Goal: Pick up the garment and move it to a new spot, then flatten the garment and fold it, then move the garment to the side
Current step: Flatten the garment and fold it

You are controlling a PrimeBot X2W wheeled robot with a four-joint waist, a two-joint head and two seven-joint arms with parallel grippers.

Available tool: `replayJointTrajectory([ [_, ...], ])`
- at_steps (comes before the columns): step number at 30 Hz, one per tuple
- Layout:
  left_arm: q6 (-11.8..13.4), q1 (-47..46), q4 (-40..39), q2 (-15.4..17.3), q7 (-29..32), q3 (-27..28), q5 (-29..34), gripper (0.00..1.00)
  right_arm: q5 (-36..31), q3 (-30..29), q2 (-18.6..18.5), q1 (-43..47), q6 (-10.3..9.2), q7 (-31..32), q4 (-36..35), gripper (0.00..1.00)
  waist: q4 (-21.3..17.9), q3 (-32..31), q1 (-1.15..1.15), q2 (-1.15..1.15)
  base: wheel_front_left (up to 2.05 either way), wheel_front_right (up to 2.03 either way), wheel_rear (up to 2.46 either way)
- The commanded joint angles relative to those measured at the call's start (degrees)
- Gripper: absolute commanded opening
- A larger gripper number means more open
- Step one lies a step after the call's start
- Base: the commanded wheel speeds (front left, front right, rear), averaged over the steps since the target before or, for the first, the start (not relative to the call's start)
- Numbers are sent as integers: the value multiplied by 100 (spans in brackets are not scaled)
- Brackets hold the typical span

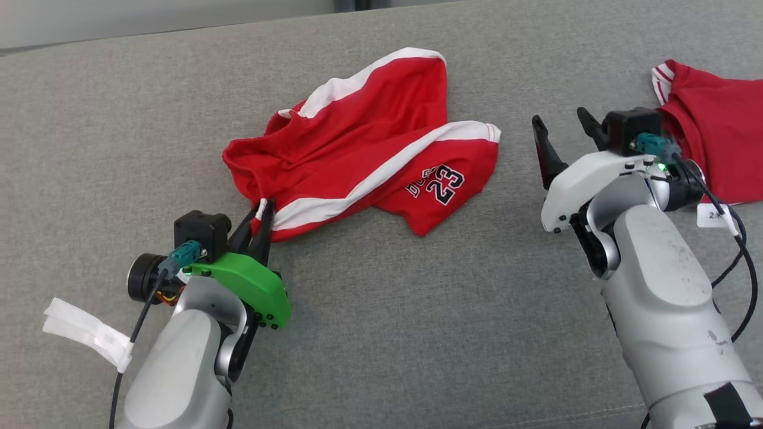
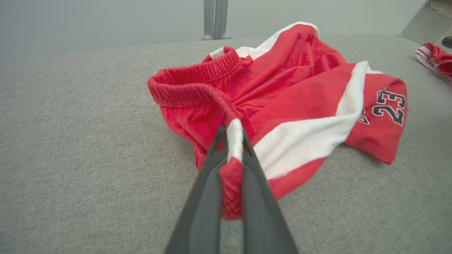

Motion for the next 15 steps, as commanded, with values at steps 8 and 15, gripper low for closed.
replayJointTrajectory([
  [8, 81, -115, -77, -205, -247, -42, -96, 0, -6, 477, -12, -858, -9, 220, 1463, 100, 409, 284, 0, 0, 0, 0, 0],
  [15, 98, -202, 13, -259, -409, -78, -127, 0, 47, 900, 1, -1326, -9, 321, 2367, 100, 482, 409, 0, 0, 0, 0, 0],
])
